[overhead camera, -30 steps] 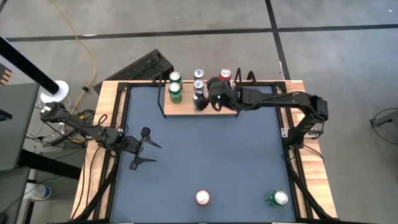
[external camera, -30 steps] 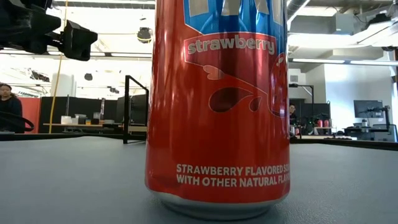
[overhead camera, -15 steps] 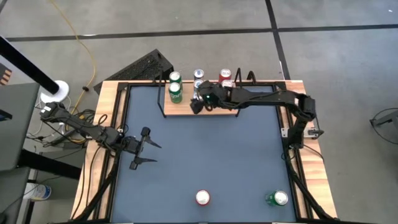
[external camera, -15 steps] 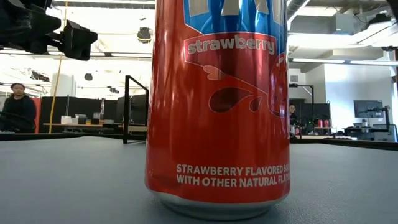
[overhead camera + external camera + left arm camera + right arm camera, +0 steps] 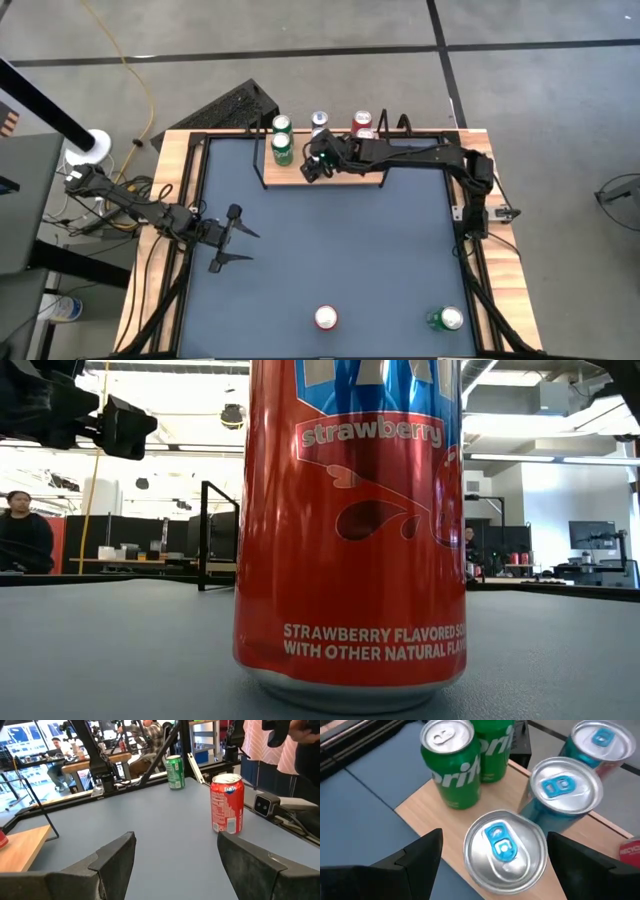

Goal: Place canned beverage on shelf
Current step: Put the blue soda can on the shelf aligned with the other blue soda cans

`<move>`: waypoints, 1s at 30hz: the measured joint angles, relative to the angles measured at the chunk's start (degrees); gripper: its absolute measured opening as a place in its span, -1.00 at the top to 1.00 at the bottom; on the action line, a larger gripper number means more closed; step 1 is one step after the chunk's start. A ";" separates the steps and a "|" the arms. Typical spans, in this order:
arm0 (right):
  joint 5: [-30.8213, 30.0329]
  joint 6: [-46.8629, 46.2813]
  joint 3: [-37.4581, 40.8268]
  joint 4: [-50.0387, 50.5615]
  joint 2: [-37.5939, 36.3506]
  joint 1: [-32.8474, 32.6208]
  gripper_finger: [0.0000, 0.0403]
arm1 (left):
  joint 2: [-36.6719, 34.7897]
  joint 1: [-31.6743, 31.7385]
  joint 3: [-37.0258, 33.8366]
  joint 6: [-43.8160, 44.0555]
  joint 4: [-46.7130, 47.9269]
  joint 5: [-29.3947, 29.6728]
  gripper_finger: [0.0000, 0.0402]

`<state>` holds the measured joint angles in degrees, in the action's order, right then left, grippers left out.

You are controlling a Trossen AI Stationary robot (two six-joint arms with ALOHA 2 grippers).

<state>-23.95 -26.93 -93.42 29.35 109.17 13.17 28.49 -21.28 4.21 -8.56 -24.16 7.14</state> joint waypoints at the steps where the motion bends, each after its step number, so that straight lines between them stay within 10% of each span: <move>1: -0.05 -0.05 0.00 0.18 -0.02 0.00 -0.71 | -0.01 0.00 0.00 0.00 -0.03 0.06 -0.34; 30: -0.15 -0.69 0.06 2.20 0.81 0.11 -0.33 | -0.02 0.00 0.00 0.20 0.35 0.43 -0.34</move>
<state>-24.10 -27.62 -93.36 31.55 109.97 13.28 28.47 -21.28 4.21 -8.36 -23.81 7.57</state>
